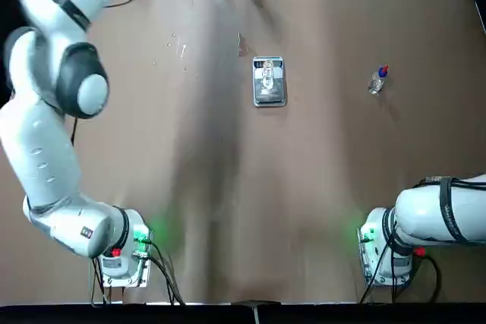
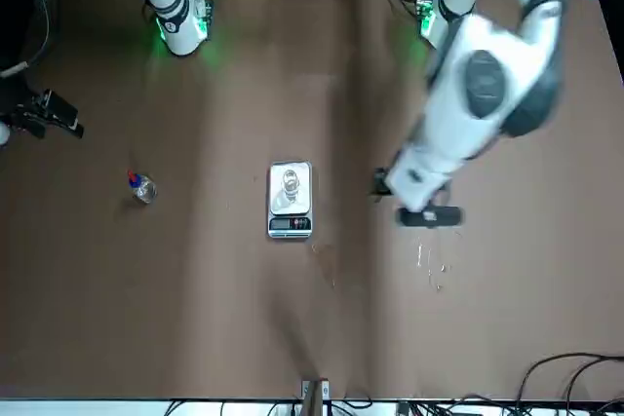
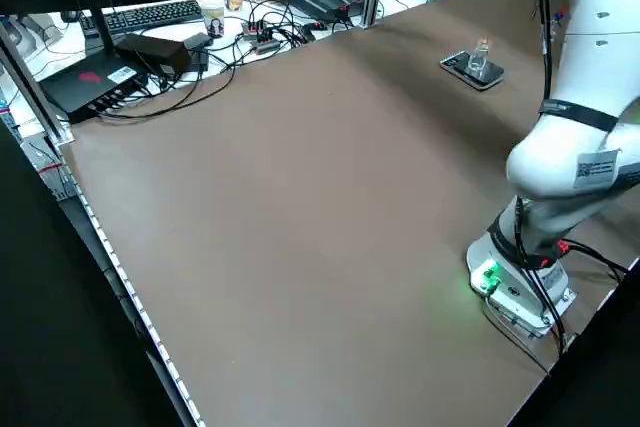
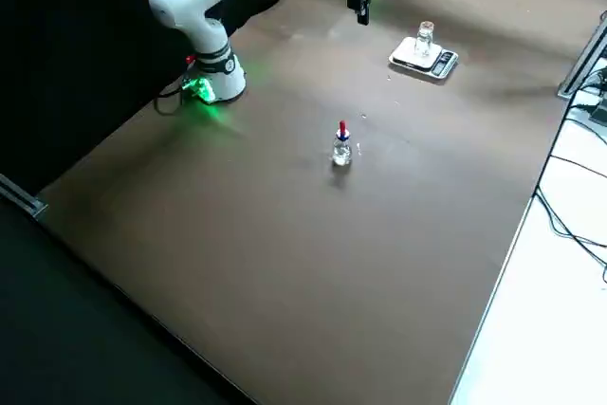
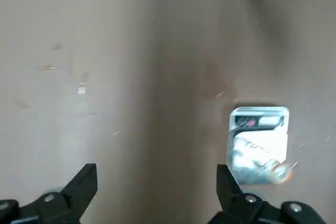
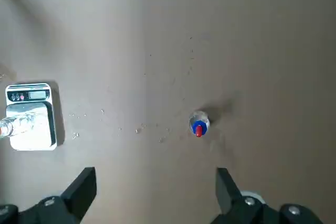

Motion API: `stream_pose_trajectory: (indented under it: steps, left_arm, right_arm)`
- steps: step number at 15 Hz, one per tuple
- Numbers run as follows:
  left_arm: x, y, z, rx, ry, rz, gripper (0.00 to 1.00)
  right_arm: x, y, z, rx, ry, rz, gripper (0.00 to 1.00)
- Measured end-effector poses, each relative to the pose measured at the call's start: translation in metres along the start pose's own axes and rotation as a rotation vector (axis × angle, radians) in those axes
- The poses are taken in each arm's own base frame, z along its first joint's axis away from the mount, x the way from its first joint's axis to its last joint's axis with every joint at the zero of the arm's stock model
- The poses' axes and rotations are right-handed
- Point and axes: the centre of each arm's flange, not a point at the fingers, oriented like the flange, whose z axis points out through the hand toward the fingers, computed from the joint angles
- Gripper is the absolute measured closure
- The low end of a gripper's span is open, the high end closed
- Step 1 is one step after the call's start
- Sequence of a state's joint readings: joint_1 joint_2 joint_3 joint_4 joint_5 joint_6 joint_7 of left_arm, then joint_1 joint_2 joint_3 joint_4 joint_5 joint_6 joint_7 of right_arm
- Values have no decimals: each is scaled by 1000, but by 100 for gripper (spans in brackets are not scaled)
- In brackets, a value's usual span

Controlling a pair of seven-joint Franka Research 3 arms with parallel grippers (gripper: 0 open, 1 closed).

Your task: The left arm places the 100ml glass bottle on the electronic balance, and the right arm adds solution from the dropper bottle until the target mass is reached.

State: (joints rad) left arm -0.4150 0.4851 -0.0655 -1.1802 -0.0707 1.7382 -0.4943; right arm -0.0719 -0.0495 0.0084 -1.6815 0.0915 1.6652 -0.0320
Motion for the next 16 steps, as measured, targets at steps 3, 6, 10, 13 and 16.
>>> stream_pose_trajectory:
  steps: [3,6,10,13,16]
  left_arm:
    - [18,-96,-39,4,-70,89,0]
    - [34,-211,-65,-3,-113,165,0]
    - [36,-261,-67,24,-134,173,0]
    - [35,-260,-64,43,-141,179,0]
    - [34,-257,-65,62,-138,187,0]
  right_arm:
    - [1,-2,-1,0,5,-3,0]
    - [1,-5,-1,1,12,-8,0]
    - [1,-6,-2,2,14,-10,0]
    - [1,-6,-2,2,14,-10,0]
    - [1,-5,-2,2,12,-9,0]
